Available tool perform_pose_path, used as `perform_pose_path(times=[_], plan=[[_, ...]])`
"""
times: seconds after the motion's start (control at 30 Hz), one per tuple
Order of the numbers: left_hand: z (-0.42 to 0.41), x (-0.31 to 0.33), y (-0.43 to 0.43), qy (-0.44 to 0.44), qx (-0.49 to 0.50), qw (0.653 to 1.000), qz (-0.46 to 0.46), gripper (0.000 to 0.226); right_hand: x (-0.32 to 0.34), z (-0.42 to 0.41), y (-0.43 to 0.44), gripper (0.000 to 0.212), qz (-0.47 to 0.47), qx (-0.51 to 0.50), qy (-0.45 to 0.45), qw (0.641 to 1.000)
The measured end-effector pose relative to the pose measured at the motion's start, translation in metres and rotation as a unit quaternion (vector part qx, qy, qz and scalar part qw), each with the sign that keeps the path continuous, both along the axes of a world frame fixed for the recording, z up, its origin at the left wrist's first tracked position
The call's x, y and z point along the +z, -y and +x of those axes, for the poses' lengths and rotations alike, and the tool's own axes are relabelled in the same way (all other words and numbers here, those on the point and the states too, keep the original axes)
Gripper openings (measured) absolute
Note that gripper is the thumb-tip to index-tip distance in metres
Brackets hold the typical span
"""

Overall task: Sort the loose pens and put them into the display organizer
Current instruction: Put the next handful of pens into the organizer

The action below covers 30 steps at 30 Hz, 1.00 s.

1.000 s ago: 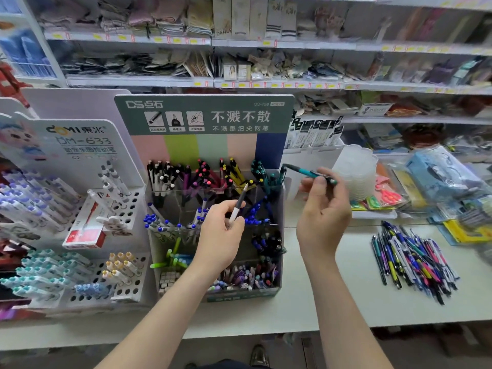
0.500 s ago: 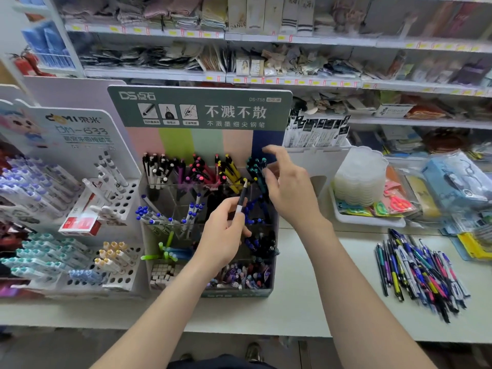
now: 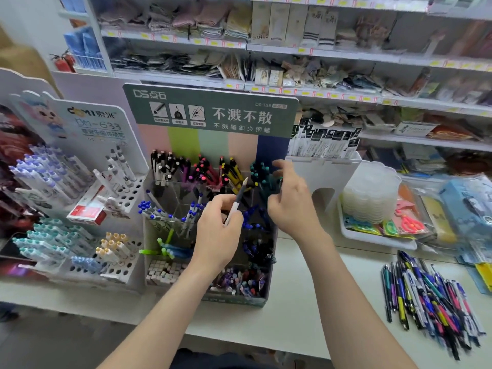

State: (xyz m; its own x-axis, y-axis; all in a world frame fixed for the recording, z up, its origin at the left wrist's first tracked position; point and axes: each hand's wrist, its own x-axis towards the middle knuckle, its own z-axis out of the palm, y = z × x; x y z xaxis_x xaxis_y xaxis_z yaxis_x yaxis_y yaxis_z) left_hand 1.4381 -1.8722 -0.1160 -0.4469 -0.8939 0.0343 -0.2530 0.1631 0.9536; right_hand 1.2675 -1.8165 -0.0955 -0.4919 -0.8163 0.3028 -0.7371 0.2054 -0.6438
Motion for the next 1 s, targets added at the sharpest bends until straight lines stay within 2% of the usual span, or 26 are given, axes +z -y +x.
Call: perform_pose_path(times=[0.07,0.2,0.33,0.43,0.53,0.63,0.73,0.8,0.9,1.0], plan=[[-0.006,0.005,0.0,-0.009,-0.021,1.0,0.008,0.025,-0.002,-0.007,-0.002,0.062,0.044,0.014,-0.006,0.999],[-0.023,0.013,0.006,-0.002,-0.055,0.998,0.041,0.031,0.0,-0.021,0.004,0.052,0.03,0.028,0.019,0.999],[-0.033,0.018,0.007,-0.009,-0.075,0.996,0.043,0.038,-0.003,-0.02,0.013,0.041,0.025,-0.004,-0.099,0.995],[-0.036,0.02,0.012,-0.005,-0.078,0.996,0.032,0.035,-0.001,-0.027,0.016,0.039,0.0,0.012,-0.03,0.999],[-0.036,0.026,0.014,-0.022,-0.085,0.996,0.0,0.039,0.003,-0.027,0.017,0.036,-0.017,-0.003,-0.065,0.998],[-0.034,0.022,0.019,-0.009,-0.043,0.998,-0.049,0.039,0.007,-0.025,0.016,0.034,-0.041,0.03,-0.02,0.999],[-0.031,0.013,0.024,-0.001,-0.012,0.999,-0.05,0.041,0.008,-0.023,0.013,0.043,-0.032,0.005,0.01,0.999],[-0.028,0.011,0.024,-0.01,-0.012,0.999,-0.039,0.04,0.006,-0.012,0.01,0.042,-0.063,-0.02,0.006,0.998],[-0.024,0.016,0.024,-0.05,-0.016,0.999,-0.002,0.03,0.007,0.013,0.006,0.028,-0.184,-0.061,-0.045,0.98],[-0.018,0.025,0.022,-0.122,-0.007,0.99,0.071,0.023,0.009,0.038,0.003,0.027,-0.193,0.061,-0.025,0.979]])
